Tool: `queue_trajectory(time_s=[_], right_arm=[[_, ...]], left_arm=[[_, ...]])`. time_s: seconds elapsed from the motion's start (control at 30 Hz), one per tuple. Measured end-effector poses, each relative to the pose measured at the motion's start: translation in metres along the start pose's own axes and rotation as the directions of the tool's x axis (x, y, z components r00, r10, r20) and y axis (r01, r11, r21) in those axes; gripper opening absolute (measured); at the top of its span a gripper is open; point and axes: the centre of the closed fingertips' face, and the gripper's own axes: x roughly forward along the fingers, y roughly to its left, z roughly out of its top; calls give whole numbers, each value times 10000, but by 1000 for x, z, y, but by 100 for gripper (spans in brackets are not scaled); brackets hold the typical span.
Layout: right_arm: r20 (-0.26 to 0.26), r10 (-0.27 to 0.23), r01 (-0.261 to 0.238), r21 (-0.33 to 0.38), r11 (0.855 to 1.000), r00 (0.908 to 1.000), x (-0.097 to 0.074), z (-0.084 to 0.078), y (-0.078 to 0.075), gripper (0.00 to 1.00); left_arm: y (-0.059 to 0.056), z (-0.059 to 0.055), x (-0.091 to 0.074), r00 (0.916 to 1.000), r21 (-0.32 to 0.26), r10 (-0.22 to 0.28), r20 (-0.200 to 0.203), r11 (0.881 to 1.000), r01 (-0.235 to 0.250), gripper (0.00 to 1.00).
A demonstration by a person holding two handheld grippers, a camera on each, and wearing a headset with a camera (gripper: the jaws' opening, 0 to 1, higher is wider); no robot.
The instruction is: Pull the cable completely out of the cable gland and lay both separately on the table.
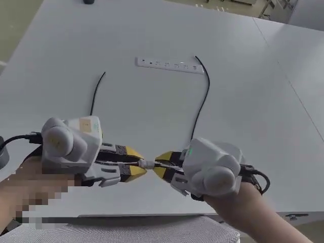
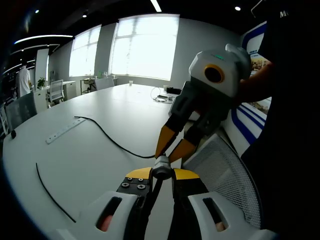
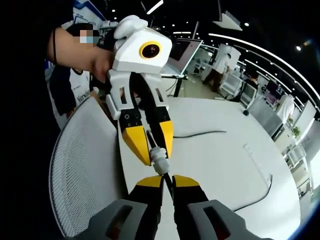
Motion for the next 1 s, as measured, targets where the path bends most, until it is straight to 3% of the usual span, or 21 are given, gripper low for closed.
queue_trajectory(time_s=[0.33,1.0], right_arm=[[-131,74,-77,-277,9996,9999,-1,-3,-1,0],[-316,207,-184,697,9974,9993,-1,-9,-1,0]], left_arm=[[-1,-1,2,9999,25,-79,-126,10000,80,15],[-1,-1,8,9996,324,-62,-287,9994,71,15]])
